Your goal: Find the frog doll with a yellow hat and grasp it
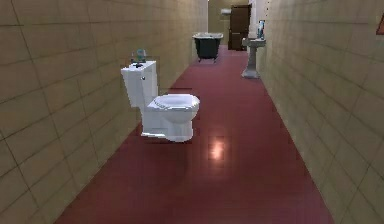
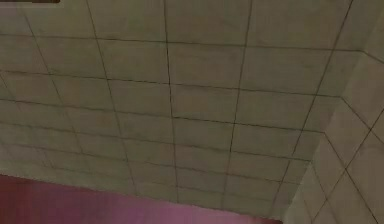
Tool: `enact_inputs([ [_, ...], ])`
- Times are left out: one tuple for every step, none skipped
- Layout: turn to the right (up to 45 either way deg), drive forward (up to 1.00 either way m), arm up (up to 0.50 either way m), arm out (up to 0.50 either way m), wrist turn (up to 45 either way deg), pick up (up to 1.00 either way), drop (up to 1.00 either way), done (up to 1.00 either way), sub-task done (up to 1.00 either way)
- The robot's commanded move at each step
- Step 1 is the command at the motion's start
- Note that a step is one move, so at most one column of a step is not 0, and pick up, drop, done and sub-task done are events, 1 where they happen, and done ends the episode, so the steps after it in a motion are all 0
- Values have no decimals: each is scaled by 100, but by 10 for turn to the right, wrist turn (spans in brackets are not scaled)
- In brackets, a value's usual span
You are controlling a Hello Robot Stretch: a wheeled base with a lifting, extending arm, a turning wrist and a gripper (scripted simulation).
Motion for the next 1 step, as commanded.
enact_inputs([
  [-450,0,0,0,0,0,0,0,0],
])
